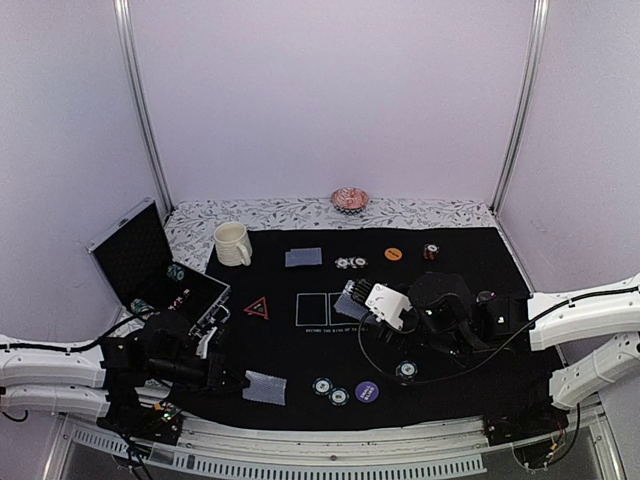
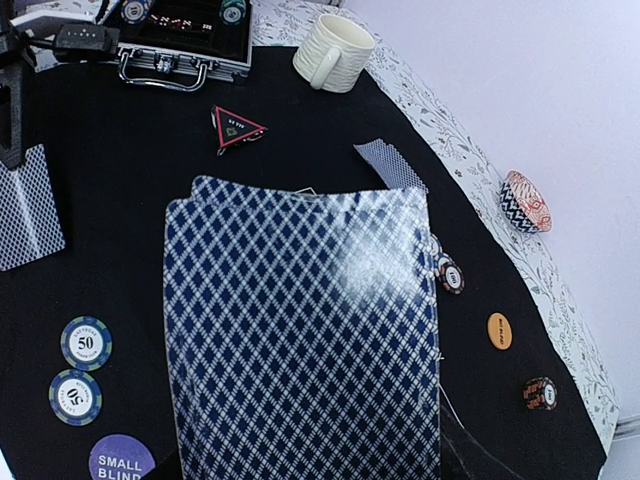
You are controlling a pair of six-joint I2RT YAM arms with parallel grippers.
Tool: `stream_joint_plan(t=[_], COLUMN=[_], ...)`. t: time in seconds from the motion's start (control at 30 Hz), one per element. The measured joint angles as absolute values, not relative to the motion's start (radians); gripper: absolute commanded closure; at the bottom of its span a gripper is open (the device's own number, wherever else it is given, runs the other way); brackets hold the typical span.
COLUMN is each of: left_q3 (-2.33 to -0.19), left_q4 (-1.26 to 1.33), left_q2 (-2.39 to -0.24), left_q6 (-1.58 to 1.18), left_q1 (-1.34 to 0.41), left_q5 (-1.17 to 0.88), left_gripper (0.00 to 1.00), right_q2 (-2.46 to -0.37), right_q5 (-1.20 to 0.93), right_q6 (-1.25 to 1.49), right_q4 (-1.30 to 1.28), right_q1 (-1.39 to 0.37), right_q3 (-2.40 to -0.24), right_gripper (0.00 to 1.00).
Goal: Distribute texas hold em gaming equipment
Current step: Distribute the poker card in the small blind area, then pick up the poker card from the face-down deck piles.
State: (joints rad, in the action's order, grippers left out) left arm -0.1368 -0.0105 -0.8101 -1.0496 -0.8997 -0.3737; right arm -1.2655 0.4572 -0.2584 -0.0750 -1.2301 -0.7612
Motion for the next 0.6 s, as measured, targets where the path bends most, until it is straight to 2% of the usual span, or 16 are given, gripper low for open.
stream_joint_plan(t=[0.07, 0.13, 0.2, 0.23, 0.4, 0.6], left_q3=[-0.133, -0.133, -0.133, -0.133, -0.144, -0.218], left_q4=[0.003, 0.017, 0.020, 0.017, -0.057, -0.228], left_q2=[-0.841, -0.855, -0.858, -0.857, -0.809, -0.685], left_q6=[-1.055, -1.056, -1.057, -1.056, -1.067, -1.061], left_q1=[-0.904, -0.905, -0.907, -0.908, -0.912, -0.923], left_q5=[-0.374, -0.372, -0.366, -0.360, -0.300, -0.184], left_gripper=[1.00, 0.83, 0.60, 0.57, 0.48, 0.49], right_q2=[-1.266, -1.266, -1.266, -1.266, -1.266, -1.266], right_q5=[0.456, 0.454, 0.453, 0.452, 0.444, 0.434], right_q6=[-0.260, -0.262, -0.262, -0.262, -0.262, -0.263], right_q4=[-0.075, -0.075, -0.075, -0.077, -0.089, -0.099], right_q1=[-1.230, -1.230, -1.230, -1.230, -1.230, -1.230], right_q3=[-0.763, -0.764, -0.764, -0.764, -0.766, -0.768], right_gripper=[0.45, 0.45, 0.44, 0.44, 0.45, 0.45])
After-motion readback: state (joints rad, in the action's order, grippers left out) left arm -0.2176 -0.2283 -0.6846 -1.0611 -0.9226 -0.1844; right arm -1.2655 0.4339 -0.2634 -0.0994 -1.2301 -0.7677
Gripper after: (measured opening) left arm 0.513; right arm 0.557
